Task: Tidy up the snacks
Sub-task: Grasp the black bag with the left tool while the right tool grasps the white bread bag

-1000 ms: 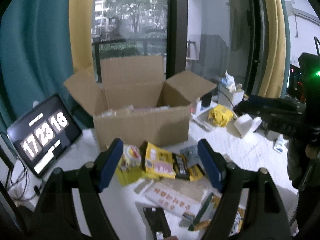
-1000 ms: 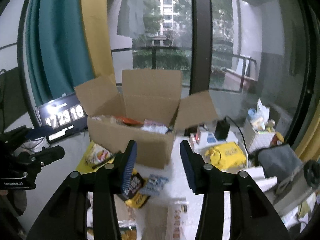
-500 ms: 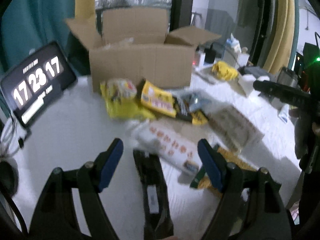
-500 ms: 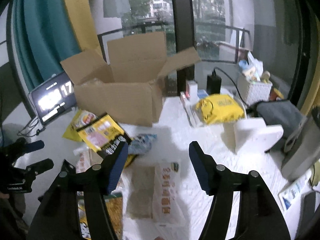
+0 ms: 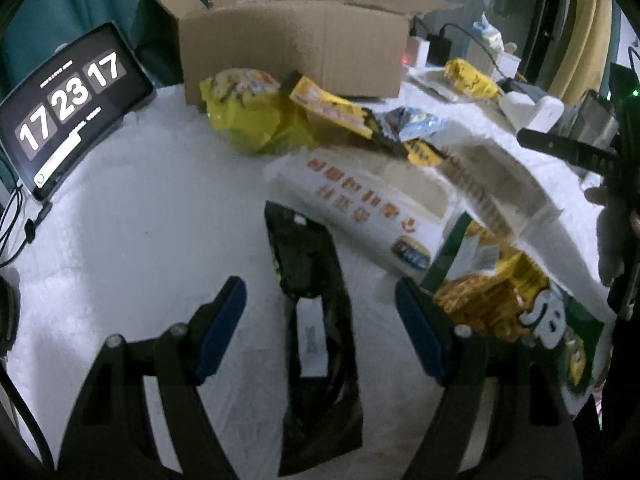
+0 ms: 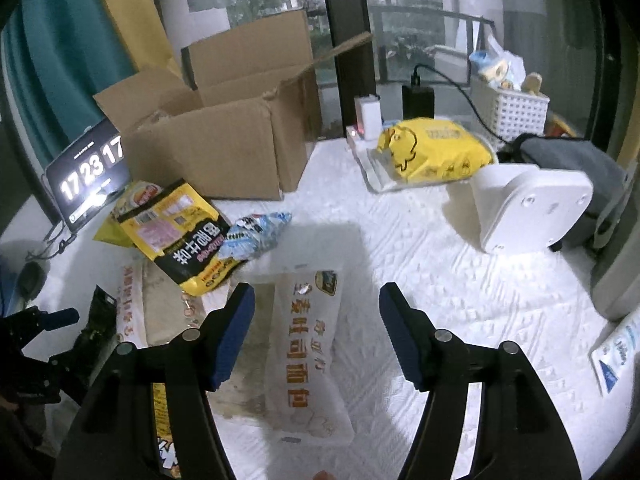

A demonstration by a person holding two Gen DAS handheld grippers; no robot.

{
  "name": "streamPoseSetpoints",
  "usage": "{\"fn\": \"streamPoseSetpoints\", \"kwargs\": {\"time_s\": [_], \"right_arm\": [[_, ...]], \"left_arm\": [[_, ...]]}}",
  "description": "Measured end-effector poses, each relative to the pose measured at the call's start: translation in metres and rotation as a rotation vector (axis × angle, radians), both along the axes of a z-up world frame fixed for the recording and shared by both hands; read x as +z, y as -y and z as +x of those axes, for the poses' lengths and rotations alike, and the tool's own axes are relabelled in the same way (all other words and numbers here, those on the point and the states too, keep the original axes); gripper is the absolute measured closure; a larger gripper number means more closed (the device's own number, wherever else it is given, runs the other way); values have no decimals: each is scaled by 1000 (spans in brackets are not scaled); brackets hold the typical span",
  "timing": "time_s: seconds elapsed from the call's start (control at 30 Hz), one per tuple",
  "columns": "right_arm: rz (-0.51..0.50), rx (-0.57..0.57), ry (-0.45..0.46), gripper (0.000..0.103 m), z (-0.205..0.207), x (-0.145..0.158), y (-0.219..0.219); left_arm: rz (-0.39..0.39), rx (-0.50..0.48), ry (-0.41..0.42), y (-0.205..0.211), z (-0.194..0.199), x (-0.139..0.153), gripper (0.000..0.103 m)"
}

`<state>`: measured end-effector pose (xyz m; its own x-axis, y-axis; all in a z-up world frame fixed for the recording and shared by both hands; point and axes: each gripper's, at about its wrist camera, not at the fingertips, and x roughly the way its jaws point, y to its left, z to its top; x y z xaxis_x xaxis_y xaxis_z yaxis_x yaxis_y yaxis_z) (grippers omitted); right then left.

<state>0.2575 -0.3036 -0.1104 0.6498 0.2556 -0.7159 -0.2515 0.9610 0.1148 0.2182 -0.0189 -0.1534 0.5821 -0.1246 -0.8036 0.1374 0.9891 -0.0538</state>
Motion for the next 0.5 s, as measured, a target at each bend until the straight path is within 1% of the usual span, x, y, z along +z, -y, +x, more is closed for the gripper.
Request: {"fn": "streamPoseSetpoints", "kwargs": {"time_s": [0.17, 0.2, 0.23, 0.3, 0.33, 0.4, 0.5], "right_arm": [[6, 12, -43, 32, 8, -14, -1], [2, 19, -58, 30, 10, -18, -2], [-2, 25, -73, 29, 12, -22, -3], [-7, 31, -93, 28, 15, -30, -5], [-7, 43, -112, 26, 17, -35, -7], [8, 58, -127, 18, 18, -40, -9], [18, 82, -139, 16, 19, -45, -15]], "left_arm": [[18, 0, -22, 0, 5, -10, 27], [21, -3, -25, 0, 6, -12, 35], [27, -5, -38, 0, 7, -16, 41], [54, -7, -22, 2, 6, -17, 48], [55, -10, -17, 2, 6, -16, 51], [44, -8, -12, -1, 6, -15, 63], [38, -9, -9, -3, 5, -15, 67]]}}
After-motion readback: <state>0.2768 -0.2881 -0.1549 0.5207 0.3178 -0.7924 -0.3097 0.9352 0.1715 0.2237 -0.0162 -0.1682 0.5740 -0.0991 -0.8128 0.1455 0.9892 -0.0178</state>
